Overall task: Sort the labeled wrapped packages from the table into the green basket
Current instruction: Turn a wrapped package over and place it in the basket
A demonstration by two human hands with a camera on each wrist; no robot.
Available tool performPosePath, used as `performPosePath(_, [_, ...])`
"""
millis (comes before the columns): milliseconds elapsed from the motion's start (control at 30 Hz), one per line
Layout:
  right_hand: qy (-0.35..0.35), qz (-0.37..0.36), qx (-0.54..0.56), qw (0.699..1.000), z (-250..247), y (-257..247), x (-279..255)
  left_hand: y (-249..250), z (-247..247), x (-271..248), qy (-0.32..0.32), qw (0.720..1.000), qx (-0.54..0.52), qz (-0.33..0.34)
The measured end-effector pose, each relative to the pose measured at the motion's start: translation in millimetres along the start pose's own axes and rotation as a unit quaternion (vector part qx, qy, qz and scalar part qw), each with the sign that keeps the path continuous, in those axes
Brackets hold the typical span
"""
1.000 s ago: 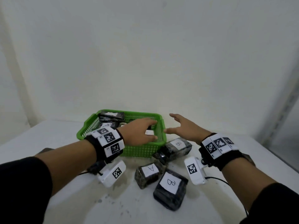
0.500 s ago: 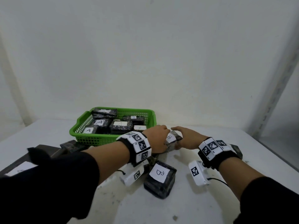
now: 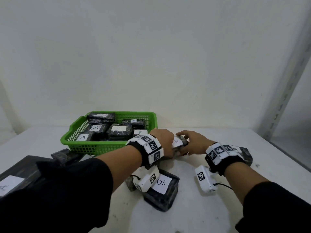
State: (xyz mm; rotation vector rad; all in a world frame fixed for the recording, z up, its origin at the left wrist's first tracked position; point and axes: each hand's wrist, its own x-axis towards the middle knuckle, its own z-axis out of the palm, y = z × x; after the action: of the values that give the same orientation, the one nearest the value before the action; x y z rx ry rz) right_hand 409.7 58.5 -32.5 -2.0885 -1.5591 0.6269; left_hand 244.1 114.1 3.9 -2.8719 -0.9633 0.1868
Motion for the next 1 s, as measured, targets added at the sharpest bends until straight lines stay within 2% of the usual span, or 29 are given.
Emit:
performPosePath(100, [0.033,-0.025,0.097,0.994,-19.2,4.5,-13.5,-15.0,-8.5,-5.1,0.039,0.993,-0.109,0.007])
performPosePath(167, [0.063,-0.052,0.158,0.984,-29.3,2.3,-24.5,-24.3,-15.2,-13.6,0.055,0.974,-0.221,0.016])
performPosePath(267, [0.06,-0.088,0.224,0.969,-36.0,-6.6,-38.7,-36.9,-24.3,-27.3,0.089,0.925,-0.369,0.03])
performPosePath(367, [0.06,-0.112,0.306,0.943,-33.6,-22.8,-49.5,-47.2,-25.7,-41.6,0.104,0.882,-0.457,0.048])
performPosePath(500, [0.105,-0.129,0.347,0.923,-16.8,-48.4,-54.1,-62.3,-7.5,-65.2,0.151,0.797,-0.584,0.028])
performPosePath(667, [0.083,-0.142,0.382,0.91,21.3,-80.5,-55.5,-84.8,20.9,-97.6,0.202,0.735,-0.648,-0.014])
performPosePath(767, [0.047,-0.153,0.423,0.892,44.1,-98.1,-54.4,-102.6,34.9,-116.4,0.185,0.658,-0.73,-0.016])
performPosePath(833, [0.049,-0.154,0.432,0.887,57.7,-109.4,-52.6,-112.8,44.7,-127.3,0.173,0.63,-0.757,-0.015])
performPosePath(933, [0.043,-0.139,0.429,0.892,78.7,-124.3,-46.0,-132.3,58.3,-141.1,0.203,0.636,-0.743,-0.033])
performPosePath(1000, [0.023,-0.133,0.427,0.894,90.4,-133.9,-41.5,-144.8,63.9,-148.9,0.22,0.661,-0.716,-0.039])
